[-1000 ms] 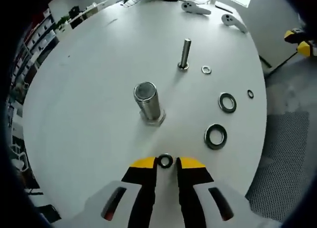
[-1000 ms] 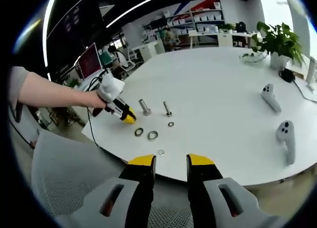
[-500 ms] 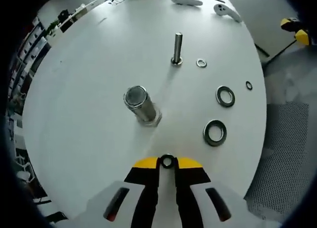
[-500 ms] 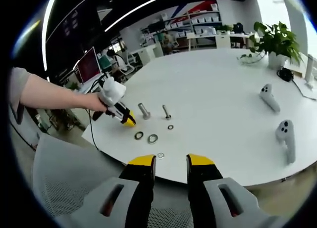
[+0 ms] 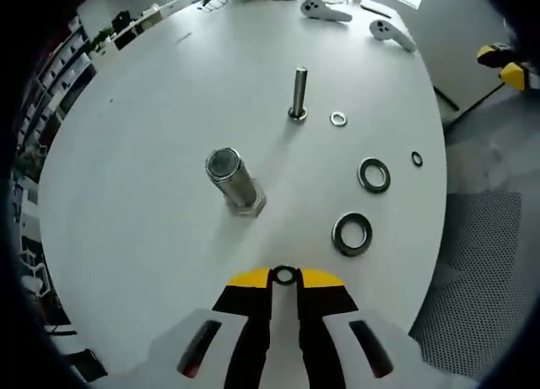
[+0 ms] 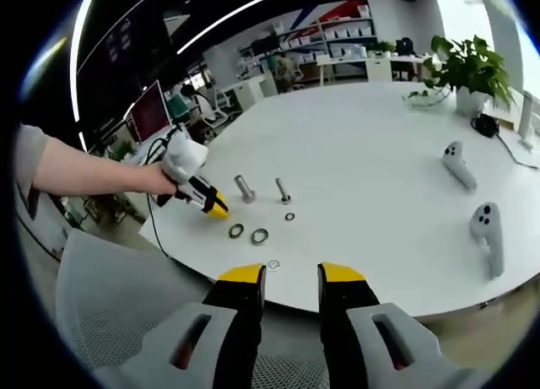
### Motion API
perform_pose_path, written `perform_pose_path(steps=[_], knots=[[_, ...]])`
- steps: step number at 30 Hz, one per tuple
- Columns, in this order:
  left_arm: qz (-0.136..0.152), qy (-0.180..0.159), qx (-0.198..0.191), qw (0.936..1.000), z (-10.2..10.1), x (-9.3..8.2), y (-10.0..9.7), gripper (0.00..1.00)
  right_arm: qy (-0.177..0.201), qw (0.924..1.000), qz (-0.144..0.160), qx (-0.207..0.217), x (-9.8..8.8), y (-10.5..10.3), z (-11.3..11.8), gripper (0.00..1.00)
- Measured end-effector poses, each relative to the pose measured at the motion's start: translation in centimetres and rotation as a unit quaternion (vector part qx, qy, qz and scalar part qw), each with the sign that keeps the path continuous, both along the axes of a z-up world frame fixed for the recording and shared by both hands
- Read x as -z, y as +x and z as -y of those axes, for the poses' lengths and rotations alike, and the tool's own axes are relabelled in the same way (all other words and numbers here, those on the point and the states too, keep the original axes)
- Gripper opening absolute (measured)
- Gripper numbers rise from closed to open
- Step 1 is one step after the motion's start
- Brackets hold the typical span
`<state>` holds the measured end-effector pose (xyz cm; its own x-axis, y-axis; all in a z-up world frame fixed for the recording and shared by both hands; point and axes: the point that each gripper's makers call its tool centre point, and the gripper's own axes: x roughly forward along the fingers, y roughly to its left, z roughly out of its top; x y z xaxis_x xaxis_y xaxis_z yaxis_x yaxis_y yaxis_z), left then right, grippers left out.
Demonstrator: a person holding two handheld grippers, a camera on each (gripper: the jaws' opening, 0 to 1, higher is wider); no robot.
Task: Place the washer onto the threaded stud by aligning its center hole with the stud, sliding it down to the base, and recovering from edge contact or off-axis alignment until the washer reaches the visible bottom stop.
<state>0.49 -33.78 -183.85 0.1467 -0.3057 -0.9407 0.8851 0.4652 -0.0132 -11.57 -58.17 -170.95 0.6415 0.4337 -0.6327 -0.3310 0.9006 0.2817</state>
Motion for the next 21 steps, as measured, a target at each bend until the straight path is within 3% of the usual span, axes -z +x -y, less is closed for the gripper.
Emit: perform_pose_path(steps=[6, 7, 8, 11, 13, 14, 17, 21], knots=[[0.007, -0.038, 0.017, 0.9991, 1.8, -2.6, 0.3, 0.04, 0.002, 1.0000, 0.000, 0.001, 0.0, 0.0, 0.0, 0.27], [-0.026, -0.069, 0.038, 0.9966, 2.9, -3.2, -0.9, 0.00, 0.002, 1.0000, 0.000, 0.002, 0.0, 0.0, 0.0, 0.27], [-0.019, -0.083, 0.008, 0.9963, 3.4, -3.4, -0.7, 0.00, 0.003, 1.0000, 0.001, 0.003, 0.0, 0.0, 0.0, 0.27], [-0.014, -0.070, 0.021, 0.9972, 3.4, -2.9, -0.5, 0.00, 0.002, 1.0000, 0.000, 0.004, 0.0, 0.0, 0.1, 0.27], [0.013, -0.038, 0.031, 0.9987, 2.2, -1.9, 0.2, 0.00, 0.000, 1.0000, 0.000, 0.003, 0.0, 0.0, 0.1, 0.27], [-0.011, -0.044, 0.018, 0.9988, 2.1, -1.5, -0.4, 0.00, 0.000, 1.0000, -0.001, 0.002, 0.0, -0.1, 0.1, 0.27], [0.005, -0.054, 0.016, 0.9984, 2.0, -1.9, -0.2, 0.00, -0.003, 1.0000, -0.005, 0.001, 0.2, -0.2, 0.1, 0.27], [0.000, -0.054, 0.019, 0.9984, 1.8, -2.1, -0.5, 0.00, -0.001, 1.0000, -0.002, 0.001, 0.1, 0.0, 0.0, 0.27]])
